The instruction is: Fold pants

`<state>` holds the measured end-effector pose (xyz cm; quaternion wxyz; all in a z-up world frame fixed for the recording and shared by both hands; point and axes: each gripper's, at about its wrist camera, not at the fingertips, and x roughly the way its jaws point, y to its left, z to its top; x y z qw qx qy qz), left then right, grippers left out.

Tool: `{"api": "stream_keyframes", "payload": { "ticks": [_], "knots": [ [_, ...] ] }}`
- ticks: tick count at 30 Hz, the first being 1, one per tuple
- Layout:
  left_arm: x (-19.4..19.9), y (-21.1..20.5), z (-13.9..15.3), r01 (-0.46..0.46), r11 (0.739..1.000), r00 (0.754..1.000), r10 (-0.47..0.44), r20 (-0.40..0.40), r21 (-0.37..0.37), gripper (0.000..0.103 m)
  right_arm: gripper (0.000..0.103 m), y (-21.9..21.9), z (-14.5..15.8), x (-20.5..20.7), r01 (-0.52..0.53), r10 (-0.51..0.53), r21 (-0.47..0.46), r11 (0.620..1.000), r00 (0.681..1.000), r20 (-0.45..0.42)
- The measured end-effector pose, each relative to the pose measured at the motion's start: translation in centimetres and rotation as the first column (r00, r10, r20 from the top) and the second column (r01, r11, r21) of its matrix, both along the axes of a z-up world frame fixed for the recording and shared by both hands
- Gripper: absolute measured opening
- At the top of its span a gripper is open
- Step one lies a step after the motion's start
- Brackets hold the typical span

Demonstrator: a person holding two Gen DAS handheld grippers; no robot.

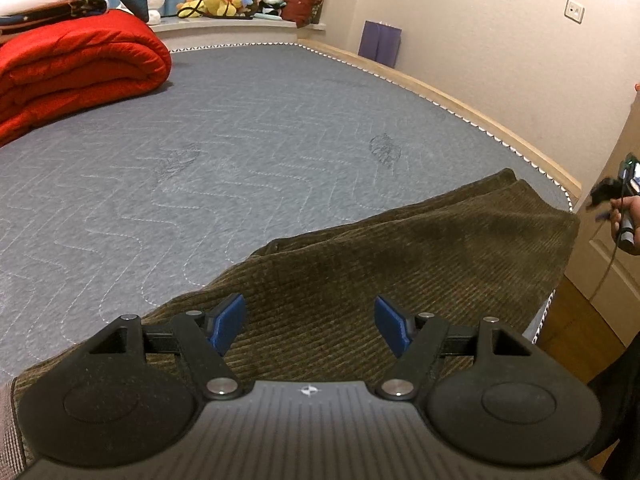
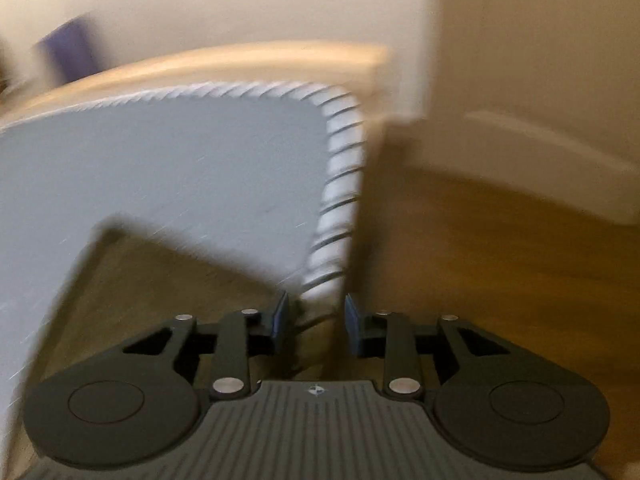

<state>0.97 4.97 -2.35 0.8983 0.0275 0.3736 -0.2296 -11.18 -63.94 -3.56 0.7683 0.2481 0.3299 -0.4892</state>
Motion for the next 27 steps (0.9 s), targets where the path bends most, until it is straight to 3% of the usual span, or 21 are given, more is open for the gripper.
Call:
{"api": "stream_keyframes", "payload": {
  "ticks": [2, 4, 7, 9, 12, 16, 18, 21, 23, 24, 27],
  "knots": [
    [0.1, -0.1, 0.1, 0.004, 1.000, 1.000, -0.004, 0.002, -0.005, 0.077, 0.035, 0.0, 1.5, -0.2, -0.070, 0.076, -0.043, 0.997, 0.987, 0.141],
    [0.2, -0.3, 0.1, 0.007, 1.000, 1.000, -0.007, 0.001, -0.008, 0.077, 0.039, 1.0, 2.0, 1.2, -0.248, 0.252, -0.048, 0.968, 0.942, 0.220],
    [0.6, -0.7, -0.2, 0.003, 1.000, 1.000, -0.003, -0.008, -0.002, 0.077, 0.043, 3.5, 1.2, 4.5, -0.450, 0.438, -0.016, 0.893, 0.861, 0.258],
    [0.9, -0.8, -0.5, -0.001, 1.000, 1.000, 0.001, -0.015, 0.011, 0.077, 0.046, 4.9, -0.1, 6.9, -0.507, 0.488, 0.018, 0.862, 0.838, 0.243],
    [1.2, -0.8, -0.8, -0.010, 1.000, 1.000, 0.011, -0.021, 0.022, 0.077, 0.050, 5.2, -2.2, 9.8, -0.497, 0.472, 0.071, 0.865, 0.853, 0.224],
    [1.6, -0.5, -1.2, -0.024, 0.999, 0.999, 0.025, -0.025, 0.029, 0.077, 0.050, 4.7, -5.1, 12.8, -0.414, 0.385, 0.162, 0.896, 0.905, 0.183],
    [1.8, -0.3, -1.4, -0.029, 0.999, 0.999, 0.030, -0.028, 0.038, 0.077, 0.053, 5.4, -5.6, 13.9, -0.403, 0.385, 0.138, 0.905, 0.912, 0.140],
    [2.1, 0.2, -1.8, -0.042, 0.998, 0.998, 0.044, -0.037, 0.044, 0.077, 0.070, 6.5, -5.6, 15.9, -0.417, 0.409, 0.114, 0.902, 0.909, 0.085],
    [2.3, 0.5, -2.0, -0.049, 0.998, 0.998, 0.051, -0.043, 0.049, 0.077, 0.070, 7.0, -5.9, 16.8, -0.418, 0.417, 0.087, 0.904, 0.908, 0.029],
    [2.4, 0.6, -2.1, -0.050, 0.997, 0.998, 0.053, -0.044, 0.051, 0.077, 0.070, 7.6, -6.0, 17.2, -0.424, 0.425, 0.069, 0.903, 0.905, -0.005],
    [2.6, 0.7, -2.2, -0.050, 0.997, 0.998, 0.052, -0.044, 0.054, 0.077, 0.046, 9.1, -6.4, 18.2, -0.433, 0.427, -0.010, 0.901, 0.892, -0.151]
  ]
}}
